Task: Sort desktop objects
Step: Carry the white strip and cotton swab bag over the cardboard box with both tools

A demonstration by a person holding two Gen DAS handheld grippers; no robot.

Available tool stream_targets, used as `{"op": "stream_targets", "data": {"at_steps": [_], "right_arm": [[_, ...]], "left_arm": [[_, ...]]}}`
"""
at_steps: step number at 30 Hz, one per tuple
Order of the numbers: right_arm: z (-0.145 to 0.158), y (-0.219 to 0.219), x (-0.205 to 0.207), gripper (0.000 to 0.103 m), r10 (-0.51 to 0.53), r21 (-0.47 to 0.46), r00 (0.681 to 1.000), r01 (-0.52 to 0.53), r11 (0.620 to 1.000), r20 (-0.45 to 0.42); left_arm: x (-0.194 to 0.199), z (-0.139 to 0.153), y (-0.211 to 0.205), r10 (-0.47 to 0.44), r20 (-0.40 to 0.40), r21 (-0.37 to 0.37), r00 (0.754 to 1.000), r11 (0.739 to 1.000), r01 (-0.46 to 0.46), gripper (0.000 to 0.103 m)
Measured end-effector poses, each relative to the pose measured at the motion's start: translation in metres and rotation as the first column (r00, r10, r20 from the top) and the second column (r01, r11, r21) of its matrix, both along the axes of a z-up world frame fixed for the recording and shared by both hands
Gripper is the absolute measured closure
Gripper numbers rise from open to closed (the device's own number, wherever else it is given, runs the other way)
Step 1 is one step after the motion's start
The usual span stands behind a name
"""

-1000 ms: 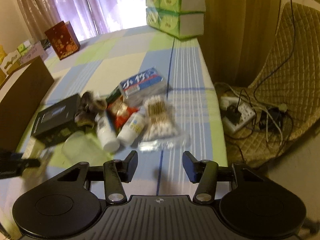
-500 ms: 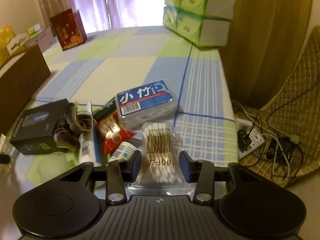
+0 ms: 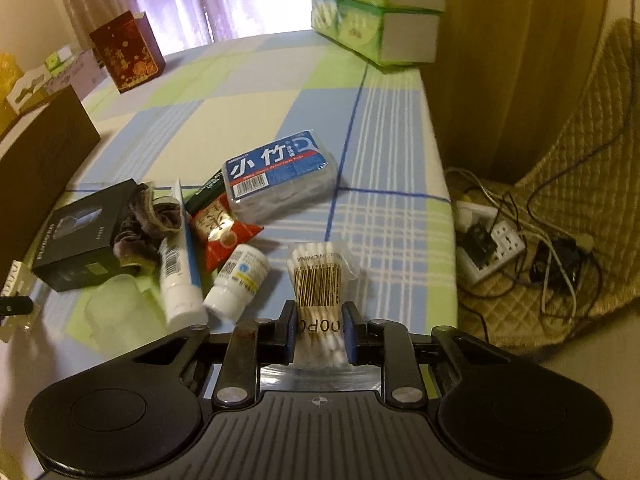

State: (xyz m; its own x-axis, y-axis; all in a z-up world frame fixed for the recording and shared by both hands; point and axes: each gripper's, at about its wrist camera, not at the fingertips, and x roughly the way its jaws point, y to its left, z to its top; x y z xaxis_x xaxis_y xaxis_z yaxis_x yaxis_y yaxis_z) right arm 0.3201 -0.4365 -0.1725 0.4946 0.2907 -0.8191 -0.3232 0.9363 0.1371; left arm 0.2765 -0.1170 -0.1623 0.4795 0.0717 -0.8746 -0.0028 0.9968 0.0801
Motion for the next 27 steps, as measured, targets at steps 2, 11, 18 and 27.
{"op": "stream_targets", "data": {"at_steps": [2,11,18,27], "right_arm": [[0.008,-0.001,-0.009,0.083,-0.010,0.014,1.000,0.010,1.000,-0.005],[0.041,0.031,-0.057,0.083,0.053,0.077,0.998,-0.050,0.996,-0.036],[0.066,0.068,-0.093,0.083,0.067,0.125,0.997,-0.063,0.990,-0.033],[0.099,0.147,-0.120,0.083,0.117,0.182,0.993,-0.120,0.976,0.026]], "left_arm": [[-0.004,0.004,-0.001,-0.006,0.006,-0.005,1.000,1.000,0.006,0.079],[-0.031,0.043,0.005,-0.044,0.065,-0.053,0.997,0.997,0.048,0.079],[-0.055,0.082,0.029,-0.092,0.121,-0.111,0.988,0.988,0.105,0.079],[-0.068,0.137,0.096,-0.096,0.236,-0.144,0.967,0.981,0.132,0.079]]}}
